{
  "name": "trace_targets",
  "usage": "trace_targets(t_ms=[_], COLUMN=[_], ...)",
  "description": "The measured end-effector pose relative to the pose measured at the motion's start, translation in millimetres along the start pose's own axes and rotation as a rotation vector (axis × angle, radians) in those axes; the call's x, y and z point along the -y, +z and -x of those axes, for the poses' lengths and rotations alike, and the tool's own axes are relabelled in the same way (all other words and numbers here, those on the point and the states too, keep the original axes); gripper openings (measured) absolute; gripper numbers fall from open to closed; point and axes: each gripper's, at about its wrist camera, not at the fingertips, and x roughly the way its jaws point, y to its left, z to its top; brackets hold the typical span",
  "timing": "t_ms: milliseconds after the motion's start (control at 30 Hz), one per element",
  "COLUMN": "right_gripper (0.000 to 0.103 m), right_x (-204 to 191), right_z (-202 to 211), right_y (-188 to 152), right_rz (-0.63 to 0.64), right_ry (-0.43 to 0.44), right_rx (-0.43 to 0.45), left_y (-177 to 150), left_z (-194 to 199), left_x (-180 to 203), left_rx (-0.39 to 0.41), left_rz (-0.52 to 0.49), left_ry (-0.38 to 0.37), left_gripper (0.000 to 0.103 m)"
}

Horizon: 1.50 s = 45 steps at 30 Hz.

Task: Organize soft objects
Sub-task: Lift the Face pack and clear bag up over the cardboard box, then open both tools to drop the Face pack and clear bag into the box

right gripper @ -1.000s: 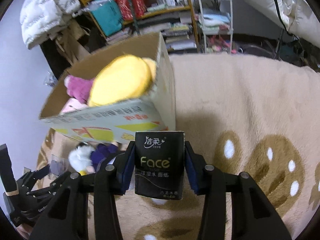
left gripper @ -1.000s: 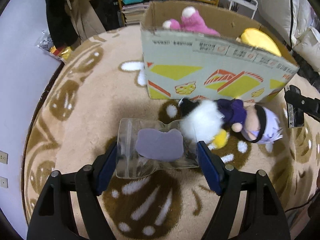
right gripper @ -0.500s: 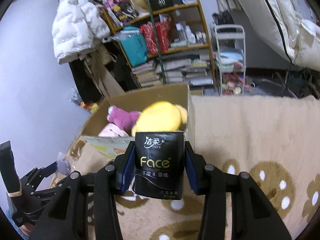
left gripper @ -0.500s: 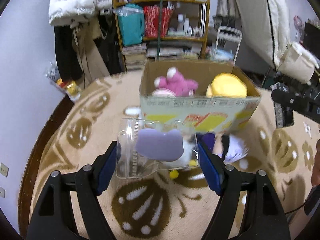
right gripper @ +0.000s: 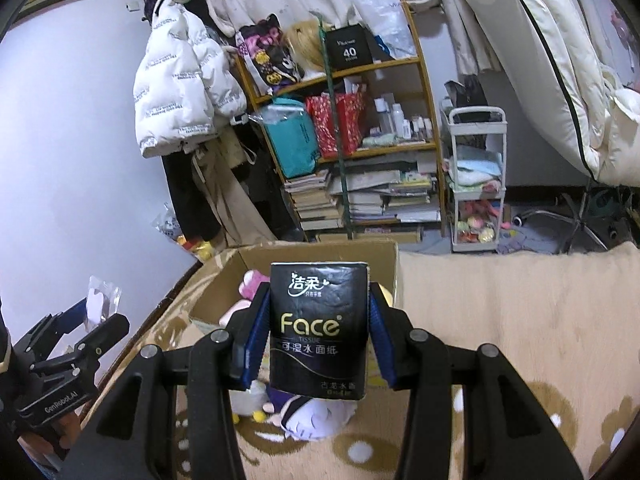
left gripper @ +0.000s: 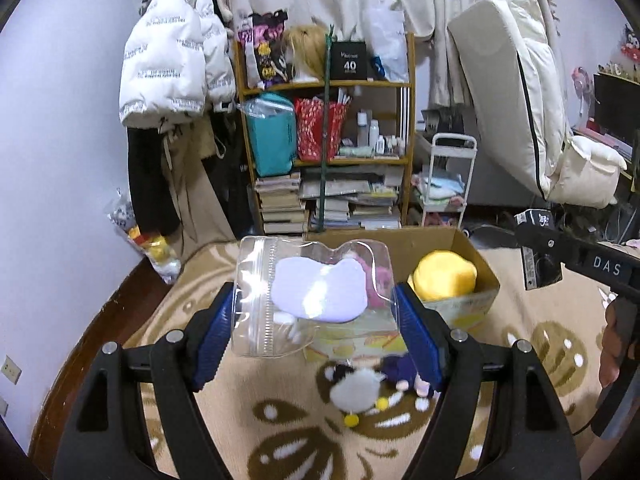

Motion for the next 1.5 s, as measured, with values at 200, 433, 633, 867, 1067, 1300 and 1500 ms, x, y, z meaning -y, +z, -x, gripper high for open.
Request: trace_targets(t_ms=[200,433,633,867,1067,1300,1500], right_gripper=[0.049,0.049,0.049,0.049,0.049,0.049,0.049], right_x=[-5.6,-9.0,-6.1,-4.0,-0.3,11.8,21.4], right_z=[-4.1,-17.9,-33.3,-60.6,-87.9,-109.3,-115.1], right_y=[13.4,39.9,59.5,50.3,25.9,13.7,10.2], right_rz=[0.017,0.054,0.108,0.119,0.117,0.05,0.019], right_ry=[0.024,0.012,0.026,0.06,0.075,0.113,0.114], right_rx=[0.032,0.051,0.042,0.007,-0.042,-0.09,-0.096], left_y=[17.7,37.6,48.3,37.5,21.4,14.0,9.4], left_z=[-4.0,-19.5,-44.3,-76.4,-97.6,-119.7,-129.2], left_x=[0.9,8.0,12.5,14.3,17.4,18.5,19.0], left_rx=[0.087,0.12,0.122,0.07,0.022,-0.019,-0.047], left_rz=[-0.011,-0.058,-0.061,-0.036,-0.062,-0.06,-0.048], left_ry=[0.003,-0.005,-0.001,-0.009,0.003,-0.013,-0.027], left_gripper=[0.076,0.076,0.076,0.076,0.076,0.077,0.077])
